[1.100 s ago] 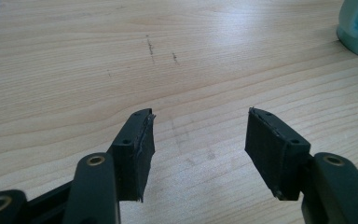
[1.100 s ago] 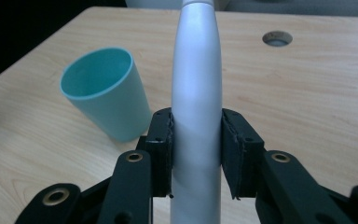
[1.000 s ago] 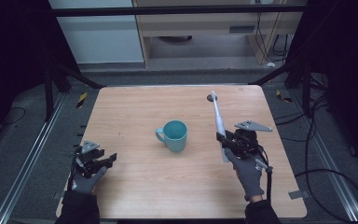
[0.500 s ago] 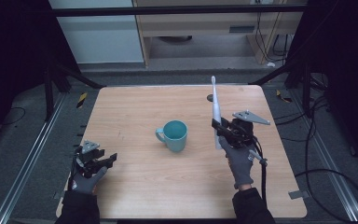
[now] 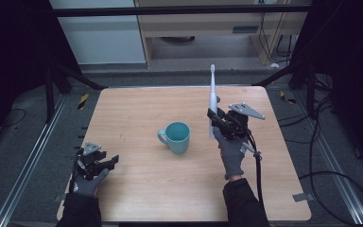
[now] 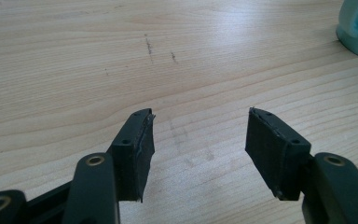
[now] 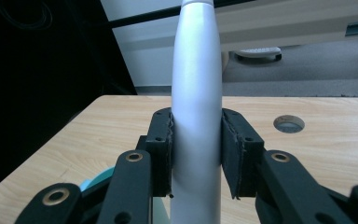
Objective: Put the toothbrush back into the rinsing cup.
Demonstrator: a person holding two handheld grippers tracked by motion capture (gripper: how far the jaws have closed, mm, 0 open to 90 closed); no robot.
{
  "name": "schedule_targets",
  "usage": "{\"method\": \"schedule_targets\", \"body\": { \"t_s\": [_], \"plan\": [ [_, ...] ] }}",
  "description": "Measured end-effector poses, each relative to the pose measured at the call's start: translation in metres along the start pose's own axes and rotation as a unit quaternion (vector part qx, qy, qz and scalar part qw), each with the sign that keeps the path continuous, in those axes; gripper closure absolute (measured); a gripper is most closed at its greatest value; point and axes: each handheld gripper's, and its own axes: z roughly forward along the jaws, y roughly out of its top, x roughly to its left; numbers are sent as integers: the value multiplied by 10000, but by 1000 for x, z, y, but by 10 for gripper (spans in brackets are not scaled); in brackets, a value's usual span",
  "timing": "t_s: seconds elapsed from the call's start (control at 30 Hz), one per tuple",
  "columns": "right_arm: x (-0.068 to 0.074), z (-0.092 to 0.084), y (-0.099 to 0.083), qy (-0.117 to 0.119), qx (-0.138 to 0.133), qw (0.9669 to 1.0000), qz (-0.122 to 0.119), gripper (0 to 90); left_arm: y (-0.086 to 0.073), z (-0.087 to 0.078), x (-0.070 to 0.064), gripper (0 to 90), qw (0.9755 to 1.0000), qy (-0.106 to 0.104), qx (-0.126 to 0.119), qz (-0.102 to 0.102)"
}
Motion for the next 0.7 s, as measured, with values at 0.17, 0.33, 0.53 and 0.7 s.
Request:
{"method": "schedule_targets", "body": {
  "t_s": [0.17,0.33,0.53,0.7],
  "plan": [
    [9,10,0,0,-58,10000,-14,664,0,0,0,411,10000,-9,-21,-16],
    [17,17,1,35,-100,9999,-59,664,0,-1,1,410,10000,-8,-55,-11],
    [32,28,4,140,-172,9998,-22,664,0,-1,1,408,10000,-2,-79,-10],
    [41,34,5,195,-234,9995,-39,664,0,-1,1,406,10000,3,-79,-10]
  ]
}}
